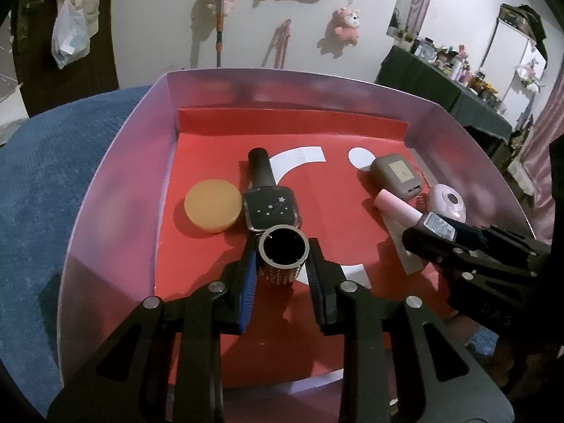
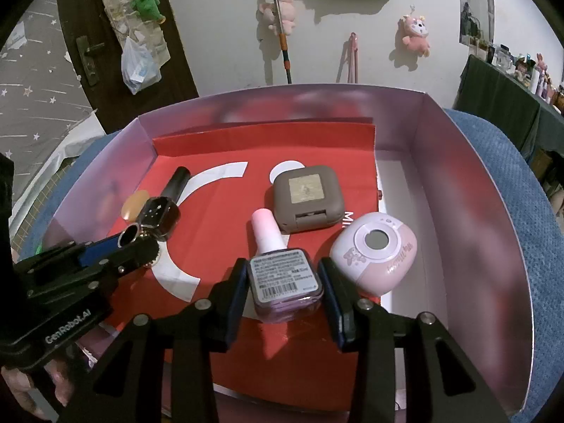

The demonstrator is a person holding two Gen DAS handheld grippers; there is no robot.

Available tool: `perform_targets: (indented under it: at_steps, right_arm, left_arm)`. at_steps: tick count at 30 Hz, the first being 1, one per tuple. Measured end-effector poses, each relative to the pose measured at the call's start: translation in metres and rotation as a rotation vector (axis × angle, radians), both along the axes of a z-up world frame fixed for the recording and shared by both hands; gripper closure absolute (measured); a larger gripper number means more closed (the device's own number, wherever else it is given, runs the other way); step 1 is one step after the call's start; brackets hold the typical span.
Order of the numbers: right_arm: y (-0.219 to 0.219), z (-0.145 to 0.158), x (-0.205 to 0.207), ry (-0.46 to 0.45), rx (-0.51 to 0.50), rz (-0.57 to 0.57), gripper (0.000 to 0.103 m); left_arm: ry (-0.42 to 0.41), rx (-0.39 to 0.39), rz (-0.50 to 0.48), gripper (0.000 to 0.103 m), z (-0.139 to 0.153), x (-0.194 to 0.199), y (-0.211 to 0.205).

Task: Organize rigid objects
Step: 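Lower the mesh cylinder and nail polish onto the red paper and open both tools, then withdraw both tools from the box toward the remaining objects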

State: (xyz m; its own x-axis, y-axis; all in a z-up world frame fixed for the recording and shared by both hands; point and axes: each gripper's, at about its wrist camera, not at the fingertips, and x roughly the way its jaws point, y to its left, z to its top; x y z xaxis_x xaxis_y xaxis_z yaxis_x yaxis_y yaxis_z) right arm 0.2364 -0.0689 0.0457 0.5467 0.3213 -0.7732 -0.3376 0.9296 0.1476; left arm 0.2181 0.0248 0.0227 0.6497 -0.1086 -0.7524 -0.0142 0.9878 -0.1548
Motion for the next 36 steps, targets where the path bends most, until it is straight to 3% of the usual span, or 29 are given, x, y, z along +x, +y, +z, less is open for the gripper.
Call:
perform_targets:
  at_steps: [14, 23, 25, 26, 27, 29, 33, 36]
  right_arm:
    - [-0.001, 0.001, 0.001, 0.006, 0.009, 0.001, 0.060]
    - [-0.003, 0.008, -0.008, -0.009, 0.028, 0.006, 0.046]
    - [-0.004, 0.010, -0.009, -0.016, 0.033, 0.003, 0.043]
    - [-0.005, 0.012, -0.011, -0.020, 0.037, 0.003, 0.043]
    - [-0.007, 0.013, -0.012, -0.022, 0.042, 0.003, 0.043]
    - [-0.008, 0.016, -0.015, -0.027, 0.048, 0.006, 0.043]
    - [-0.011, 0.022, -0.021, -0.042, 0.061, 0.000, 0.039]
    - [-0.015, 0.028, -0.026, -0.059, 0.072, -0.003, 0.034]
  left_arm:
    - [0.009, 0.002, 0.008, 0.077, 0.002, 0.001, 0.002]
    - [-0.013, 0.012, 0.013, 0.076, 0.008, -0.009, 0.005]
    - [-0.010, 0.007, 0.015, 0.070, 0.010, -0.011, 0.005]
    - [-0.011, 0.004, 0.016, 0.052, 0.011, -0.013, 0.005]
    - [-0.020, -0.010, 0.009, 0.039, 0.013, -0.015, 0.004]
    - [-0.039, -0.020, -0.008, 0.039, 0.018, -0.019, 0.000]
    - [-0.070, 0.058, -0.006, 0.035, 0.026, -0.027, -0.010]
    - [-0.080, 0.043, -0.006, 0.033, 0.032, -0.031, -0.009]
